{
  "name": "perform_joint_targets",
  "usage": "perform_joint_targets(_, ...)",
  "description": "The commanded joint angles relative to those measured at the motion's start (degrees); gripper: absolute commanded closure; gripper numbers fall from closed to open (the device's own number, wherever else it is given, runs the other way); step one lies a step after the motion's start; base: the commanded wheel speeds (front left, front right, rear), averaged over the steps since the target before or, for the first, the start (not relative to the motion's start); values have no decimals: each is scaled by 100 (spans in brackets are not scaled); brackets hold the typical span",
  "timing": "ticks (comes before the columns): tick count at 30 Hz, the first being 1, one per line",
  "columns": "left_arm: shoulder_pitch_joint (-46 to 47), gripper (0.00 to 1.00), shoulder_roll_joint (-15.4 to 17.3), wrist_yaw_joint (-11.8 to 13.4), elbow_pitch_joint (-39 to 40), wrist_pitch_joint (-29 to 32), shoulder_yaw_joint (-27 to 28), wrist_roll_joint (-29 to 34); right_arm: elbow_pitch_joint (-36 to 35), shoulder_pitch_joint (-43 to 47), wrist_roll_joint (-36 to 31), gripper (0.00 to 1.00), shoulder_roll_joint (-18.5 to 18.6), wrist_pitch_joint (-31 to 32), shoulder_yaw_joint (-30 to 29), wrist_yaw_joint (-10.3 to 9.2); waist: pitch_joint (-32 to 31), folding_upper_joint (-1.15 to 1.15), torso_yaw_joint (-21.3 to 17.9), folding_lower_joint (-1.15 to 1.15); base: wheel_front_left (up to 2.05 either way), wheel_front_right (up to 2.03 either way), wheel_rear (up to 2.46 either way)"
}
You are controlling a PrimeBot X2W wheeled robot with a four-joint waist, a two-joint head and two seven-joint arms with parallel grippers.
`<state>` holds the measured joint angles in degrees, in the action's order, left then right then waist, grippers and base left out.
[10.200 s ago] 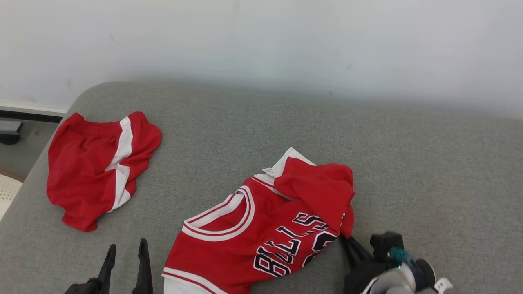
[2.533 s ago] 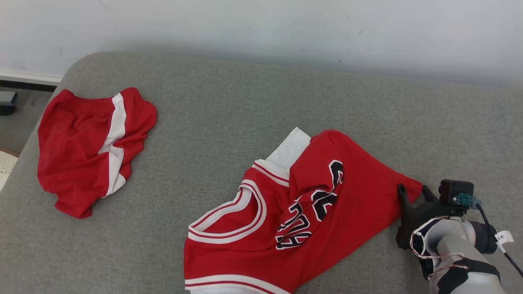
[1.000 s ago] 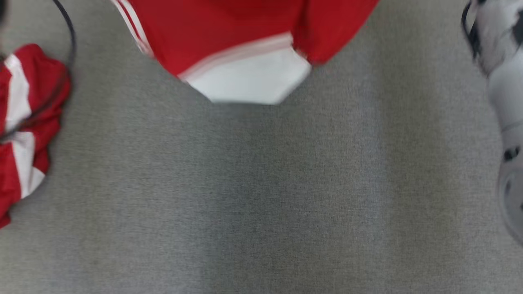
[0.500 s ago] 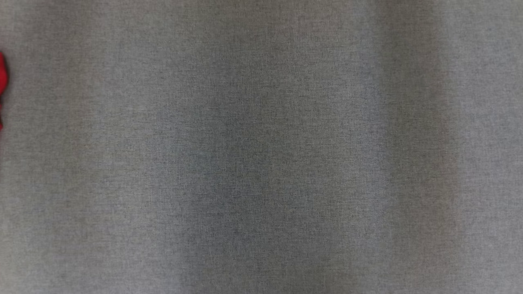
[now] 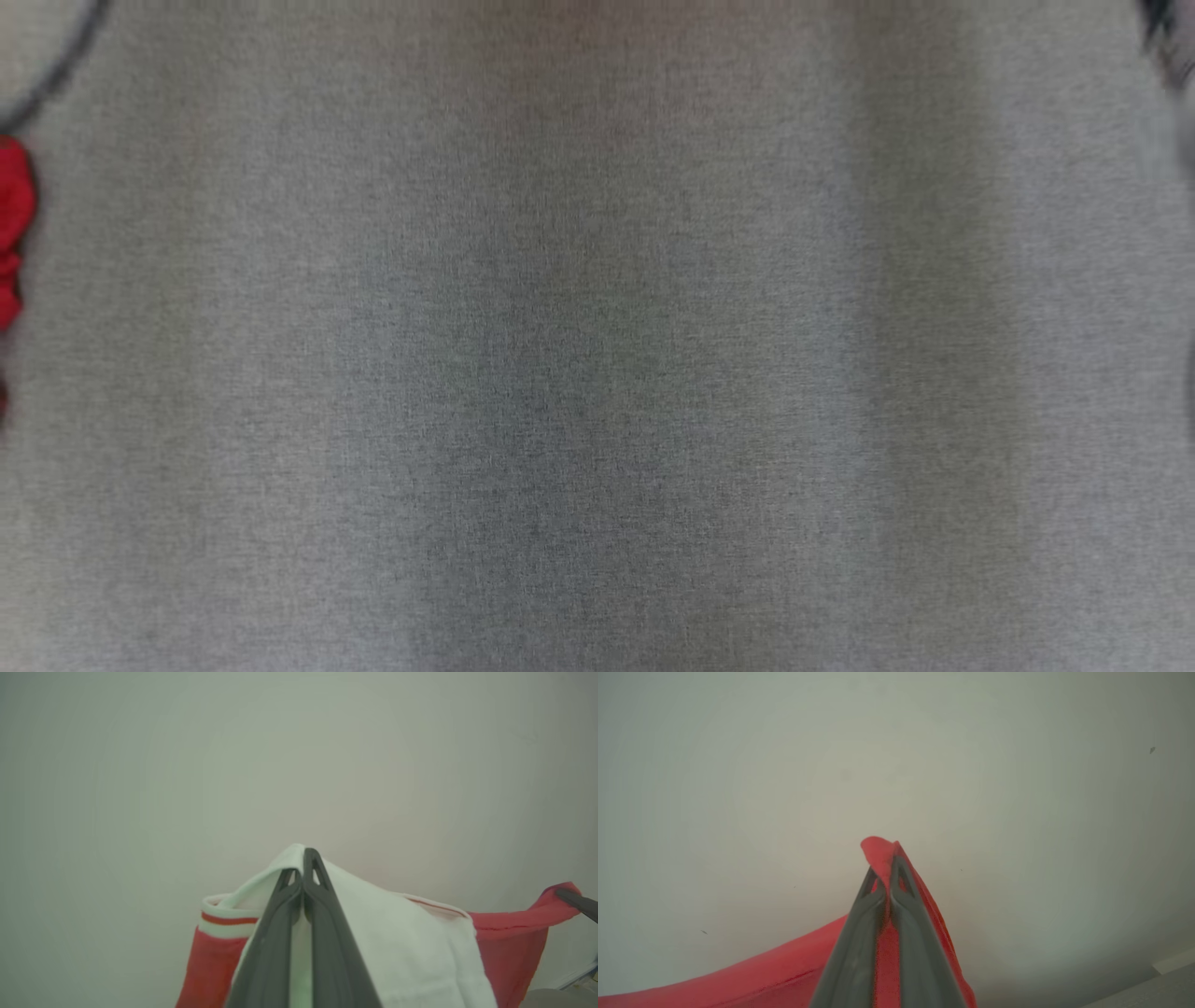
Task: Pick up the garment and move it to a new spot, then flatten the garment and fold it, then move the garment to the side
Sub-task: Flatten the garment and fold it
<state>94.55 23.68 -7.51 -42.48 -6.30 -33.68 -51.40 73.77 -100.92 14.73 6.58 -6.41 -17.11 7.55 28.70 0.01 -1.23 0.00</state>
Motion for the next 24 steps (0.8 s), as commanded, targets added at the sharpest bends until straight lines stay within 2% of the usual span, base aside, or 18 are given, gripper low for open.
perform_joint_targets(1, -293, 100, 93, 9, 95, -158, -31, -68, 13, 247, 64, 100, -20, -75, -7, -14, -207, -1, -28, 0, 0, 0, 0)
perform_joint_targets(5, -1278, 100, 243, 9, 449, -532, -28, -365, -103, 948, 303, 100, -41, -186, 137, -14, -588, -1, 21, 0, 0, 0, 0)
perform_joint_targets(9, -2396, 100, 374, 121, 922, -728, 63, -522, -548, 2002, 649, 100, 46, -136, 585, -14, -957, -1, 102, 0, 0, 0, 0)
perform_joint_targets(15, -4351, 100, 535, 657, 2058, -866, 297, -745, -1686, 3990, 1530, 100, 232, 9, 1154, -14, -1381, -1, 169, 0, 0, 0, 0)
perform_joint_targets(18, -5346, 100, 487, 906, 2642, -886, 363, -758, -2332, 5085, 2024, 100, 342, 101, 1220, -14, -1575, -1, 230, 0, 0, 0, 0)
perform_joint_targets(24, -7045, 100, 359, 1302, 3384, -891, 602, -640, -3541, 7080, 2682, 100, 322, 316, 1035, -15, -1849, -1, 315, 0, 0, 0, 0)
